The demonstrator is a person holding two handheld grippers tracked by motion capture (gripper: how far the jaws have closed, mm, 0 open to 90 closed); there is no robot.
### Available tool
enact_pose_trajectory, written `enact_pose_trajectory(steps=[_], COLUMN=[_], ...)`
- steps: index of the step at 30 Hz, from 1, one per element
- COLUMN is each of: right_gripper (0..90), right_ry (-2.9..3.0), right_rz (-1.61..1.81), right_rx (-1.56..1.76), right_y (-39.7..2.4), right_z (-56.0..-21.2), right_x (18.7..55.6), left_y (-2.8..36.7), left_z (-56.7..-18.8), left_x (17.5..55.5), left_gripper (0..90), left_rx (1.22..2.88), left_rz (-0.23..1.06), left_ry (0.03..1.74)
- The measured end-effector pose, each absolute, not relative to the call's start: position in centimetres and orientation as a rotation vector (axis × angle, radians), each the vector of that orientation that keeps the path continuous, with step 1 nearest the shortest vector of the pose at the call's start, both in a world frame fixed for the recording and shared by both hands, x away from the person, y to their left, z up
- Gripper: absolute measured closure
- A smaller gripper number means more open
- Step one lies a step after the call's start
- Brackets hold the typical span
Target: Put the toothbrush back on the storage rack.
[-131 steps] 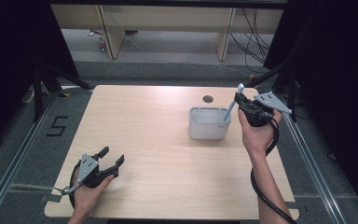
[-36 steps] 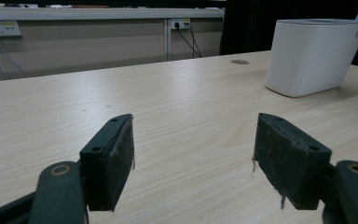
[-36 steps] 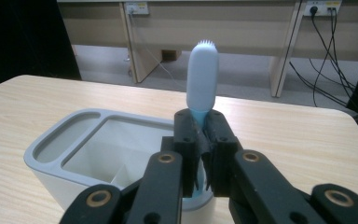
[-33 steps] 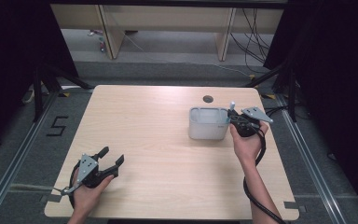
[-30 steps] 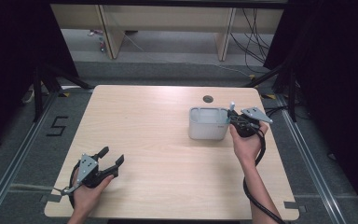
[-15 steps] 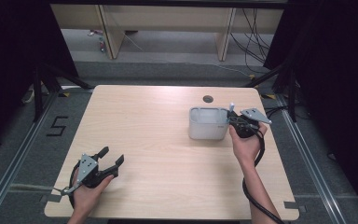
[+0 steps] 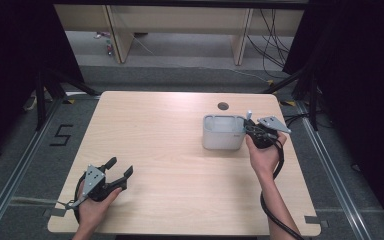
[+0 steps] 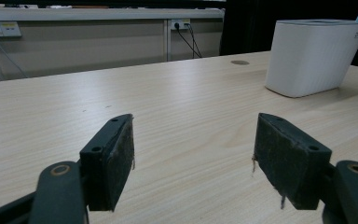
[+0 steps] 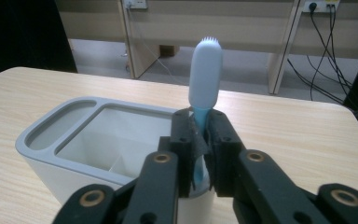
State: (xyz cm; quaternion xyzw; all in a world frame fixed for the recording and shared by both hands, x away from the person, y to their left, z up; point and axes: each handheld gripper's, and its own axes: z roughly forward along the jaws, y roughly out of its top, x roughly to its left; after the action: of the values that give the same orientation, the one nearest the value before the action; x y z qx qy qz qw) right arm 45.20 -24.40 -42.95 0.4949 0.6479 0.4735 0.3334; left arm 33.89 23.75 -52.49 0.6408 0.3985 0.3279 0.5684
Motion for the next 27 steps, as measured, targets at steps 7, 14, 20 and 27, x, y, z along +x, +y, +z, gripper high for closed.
enact_pose_trajectory(steps=[7,14,20,27], right_gripper=[67.4,58.7,56.1,53.7], right_ry=[1.684,1.693,1.72,1.75], right_rz=[1.228,1.226,1.21,1.201], right_rx=[1.302,1.336,1.301,1.298], right_y=[-24.3,-24.1,-24.3,-24.8], right_z=[-42.8,-42.8,-42.8,-43.4], right_x=[44.9,44.2,43.1,41.0], left_y=[23.7,23.7,23.7,23.7], left_z=[-52.5,-52.5,-52.5,-52.5], left_x=[33.9,33.9,33.9,33.9], left_gripper=[28.1,28.2,28.2,28.4], left_rx=[1.508,1.509,1.509,1.512], left_rz=[0.772,0.772,0.772,0.774], left_ry=[0.936,0.936,0.937,0.938])
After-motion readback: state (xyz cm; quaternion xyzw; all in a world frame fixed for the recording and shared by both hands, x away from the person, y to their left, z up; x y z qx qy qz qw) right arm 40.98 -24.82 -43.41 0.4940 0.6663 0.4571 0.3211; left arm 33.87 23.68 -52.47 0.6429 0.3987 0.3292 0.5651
